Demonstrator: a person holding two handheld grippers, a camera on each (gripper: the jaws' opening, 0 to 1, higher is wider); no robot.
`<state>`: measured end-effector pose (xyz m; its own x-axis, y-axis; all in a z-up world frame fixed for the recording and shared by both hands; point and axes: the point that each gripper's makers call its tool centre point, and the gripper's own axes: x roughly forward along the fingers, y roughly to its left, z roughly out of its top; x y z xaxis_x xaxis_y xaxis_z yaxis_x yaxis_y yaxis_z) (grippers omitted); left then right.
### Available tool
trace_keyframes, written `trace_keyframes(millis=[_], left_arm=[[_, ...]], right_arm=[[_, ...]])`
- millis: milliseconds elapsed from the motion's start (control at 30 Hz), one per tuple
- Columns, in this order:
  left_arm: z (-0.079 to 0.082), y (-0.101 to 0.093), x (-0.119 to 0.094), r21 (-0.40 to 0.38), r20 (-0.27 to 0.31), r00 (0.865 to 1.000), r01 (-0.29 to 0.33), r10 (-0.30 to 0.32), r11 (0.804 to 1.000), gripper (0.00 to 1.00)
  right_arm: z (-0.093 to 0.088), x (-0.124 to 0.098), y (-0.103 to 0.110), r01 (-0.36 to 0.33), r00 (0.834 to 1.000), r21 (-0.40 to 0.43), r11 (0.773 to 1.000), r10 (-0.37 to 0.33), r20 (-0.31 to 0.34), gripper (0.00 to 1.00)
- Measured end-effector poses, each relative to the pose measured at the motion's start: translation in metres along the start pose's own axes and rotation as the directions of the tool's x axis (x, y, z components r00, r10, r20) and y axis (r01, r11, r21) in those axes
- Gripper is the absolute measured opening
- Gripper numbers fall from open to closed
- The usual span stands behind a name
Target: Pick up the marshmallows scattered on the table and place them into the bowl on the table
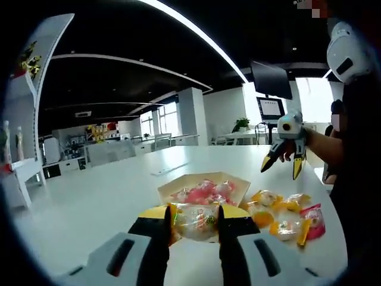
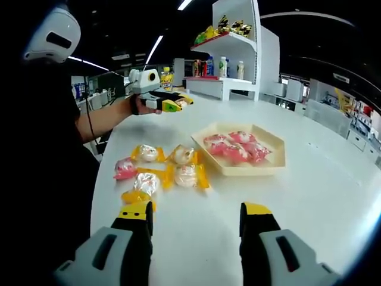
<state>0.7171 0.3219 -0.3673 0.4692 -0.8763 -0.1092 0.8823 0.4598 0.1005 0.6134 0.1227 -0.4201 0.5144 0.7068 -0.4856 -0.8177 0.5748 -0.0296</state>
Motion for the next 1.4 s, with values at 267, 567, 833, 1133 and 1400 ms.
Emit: trace_keyframes(millis=[267, 567, 833, 1133, 1400], left_arm=[[0.003, -0.002, 0.006, 0.000, 0.003, 1.000, 0.007, -0.007, 1.000, 0.31], [0.006, -0.005, 0.017, 0.000, 0.006, 1.000, 0.016, -0.016, 1.000, 0.31], [0.010, -0.010, 0.032, 0.006, 0.016, 0.999, 0.029, -0.029, 1.000, 0.31], [0.013, -0.014, 0.045, 0.008, 0.023, 0.999, 0.041, -0.041, 0.999, 0.31], [0.013, -0.014, 0.056, 0.007, 0.011, 0.999, 0.046, -0.046, 0.999, 0.31]], right_arm=[[0.002, -0.001, 0.000, 0.000, 1.000, 0.002, 1.000, 0.000, 0.005, 0.57], [0.002, 0.000, 0.001, -0.005, 1.000, 0.001, 1.000, 0.005, 0.004, 0.57], [0.001, -0.001, 0.002, -0.006, 1.000, 0.002, 1.000, 0.006, 0.002, 0.57], [-0.001, 0.001, 0.003, -0.015, 1.000, 0.005, 1.000, 0.015, 0.000, 0.57], [-0.001, 0.002, 0.003, -0.015, 1.000, 0.007, 1.000, 0.015, 0.000, 0.57]])
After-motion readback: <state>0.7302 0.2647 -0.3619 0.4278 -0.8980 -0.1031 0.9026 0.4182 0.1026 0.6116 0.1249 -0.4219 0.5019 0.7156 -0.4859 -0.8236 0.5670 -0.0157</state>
